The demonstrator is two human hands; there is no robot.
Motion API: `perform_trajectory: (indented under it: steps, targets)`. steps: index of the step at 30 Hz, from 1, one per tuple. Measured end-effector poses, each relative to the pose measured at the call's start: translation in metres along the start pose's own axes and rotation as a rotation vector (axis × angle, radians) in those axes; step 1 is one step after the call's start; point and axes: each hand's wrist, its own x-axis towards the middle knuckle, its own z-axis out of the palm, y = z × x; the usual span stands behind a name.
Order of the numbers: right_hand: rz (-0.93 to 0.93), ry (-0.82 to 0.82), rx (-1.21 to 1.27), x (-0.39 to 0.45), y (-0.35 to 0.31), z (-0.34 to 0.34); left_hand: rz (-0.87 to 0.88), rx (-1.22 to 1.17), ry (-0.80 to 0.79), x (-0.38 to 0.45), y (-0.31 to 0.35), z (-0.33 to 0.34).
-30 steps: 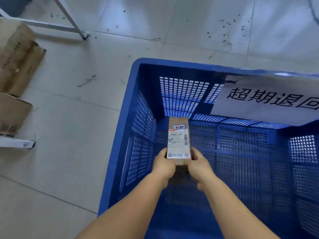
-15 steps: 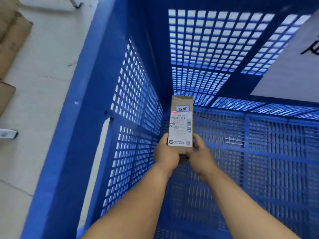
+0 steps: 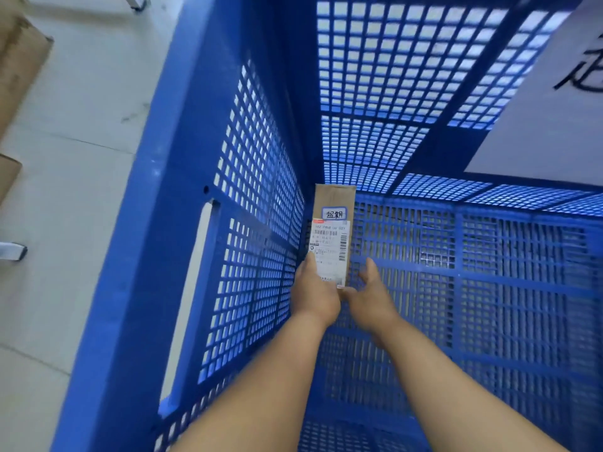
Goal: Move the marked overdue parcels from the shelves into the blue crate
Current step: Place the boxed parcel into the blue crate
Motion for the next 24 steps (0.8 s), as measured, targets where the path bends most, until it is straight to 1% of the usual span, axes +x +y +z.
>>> perform_trajectory:
  steps: [4, 9, 11, 15, 21, 24]
  targets:
    - [-0.049, 0.143, -0.176, -0.049, -0.025, -0.026, 0.101, 0.102, 0.038, -0.038, 0.034, -0.02]
    - [-0.239, 0.256, -0.399, -0.128, -0.069, -0.075, 0.288, 0.274, 0.064, -0.107, 0.097, -0.059]
    - [-0.279, 0.279, -0.462, -0.162, -0.087, -0.094, 0.336, 0.359, 0.064, -0.14, 0.126, -0.073]
    - [-0.333, 0.319, -0.504, -0.233, -0.122, -0.132, 0.406, 0.442, 0.078, -0.209, 0.181, -0.097]
    - [-0.404, 0.437, -0.566, -0.34, -0.162, -0.188, 0.534, 0.553, 0.182, -0.311, 0.249, -0.129]
    - [-0.415, 0.508, -0.566, -0.388, -0.175, -0.213, 0.595, 0.598, 0.196, -0.355, 0.279, -0.141]
